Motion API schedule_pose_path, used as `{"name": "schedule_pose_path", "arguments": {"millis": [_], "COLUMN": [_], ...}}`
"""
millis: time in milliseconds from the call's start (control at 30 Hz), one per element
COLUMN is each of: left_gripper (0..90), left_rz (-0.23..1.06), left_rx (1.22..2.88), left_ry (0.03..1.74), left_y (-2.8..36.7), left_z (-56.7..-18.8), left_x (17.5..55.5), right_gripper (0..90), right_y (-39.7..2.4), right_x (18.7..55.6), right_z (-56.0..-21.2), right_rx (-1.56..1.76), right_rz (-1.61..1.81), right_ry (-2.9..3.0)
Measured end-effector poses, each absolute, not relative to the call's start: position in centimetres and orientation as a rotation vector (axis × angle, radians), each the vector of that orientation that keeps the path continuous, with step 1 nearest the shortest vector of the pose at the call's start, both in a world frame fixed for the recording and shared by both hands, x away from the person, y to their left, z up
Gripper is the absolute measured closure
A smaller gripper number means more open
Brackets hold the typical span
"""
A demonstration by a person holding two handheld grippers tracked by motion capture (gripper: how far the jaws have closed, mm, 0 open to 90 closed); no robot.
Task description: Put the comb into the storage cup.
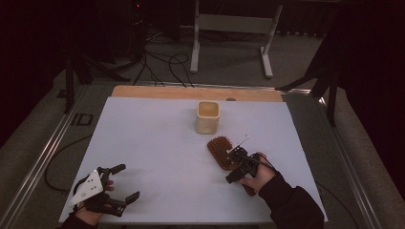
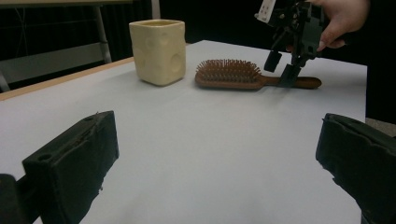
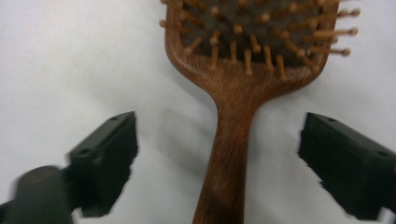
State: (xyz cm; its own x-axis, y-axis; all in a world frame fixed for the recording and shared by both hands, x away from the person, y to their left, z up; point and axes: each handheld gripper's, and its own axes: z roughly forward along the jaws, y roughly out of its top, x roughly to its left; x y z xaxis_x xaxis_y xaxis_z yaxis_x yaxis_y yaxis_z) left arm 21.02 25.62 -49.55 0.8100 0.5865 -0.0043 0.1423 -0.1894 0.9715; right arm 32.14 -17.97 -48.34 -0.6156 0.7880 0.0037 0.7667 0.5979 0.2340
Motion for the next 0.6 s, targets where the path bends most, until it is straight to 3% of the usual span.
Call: {"name": "schedule_pose_path", "arguments": {"millis": [267,367,433,600], "left_gripper": [0.0,0.0,0.0,0.0], "left_rz": [0.439,0.439,0.438,0.44], "left_rx": [1.739,1.737,1.736,1.736], "left_ry": [0.569,0.57,0.57,0.568], "left_y": [25.63,25.65,25.65,25.65], "left_z": [-49.53,-49.53,-49.52,-49.51], "left_x": [21.03,21.03,21.03,21.01], "right_gripper": [27.6,35.0,45.7,52.7], "right_y": [-17.78,-17.64,-17.64,-17.48], "right_x": [32.35,32.47,32.57,32.71], "right_z": [-48.46,-48.47,-48.48,-48.72], "right_rx": [1.365,1.37,1.372,1.376], "right_rz": [0.283,0.27,0.275,0.251], "right_ry": [2.681,2.67,2.66,2.652]}}
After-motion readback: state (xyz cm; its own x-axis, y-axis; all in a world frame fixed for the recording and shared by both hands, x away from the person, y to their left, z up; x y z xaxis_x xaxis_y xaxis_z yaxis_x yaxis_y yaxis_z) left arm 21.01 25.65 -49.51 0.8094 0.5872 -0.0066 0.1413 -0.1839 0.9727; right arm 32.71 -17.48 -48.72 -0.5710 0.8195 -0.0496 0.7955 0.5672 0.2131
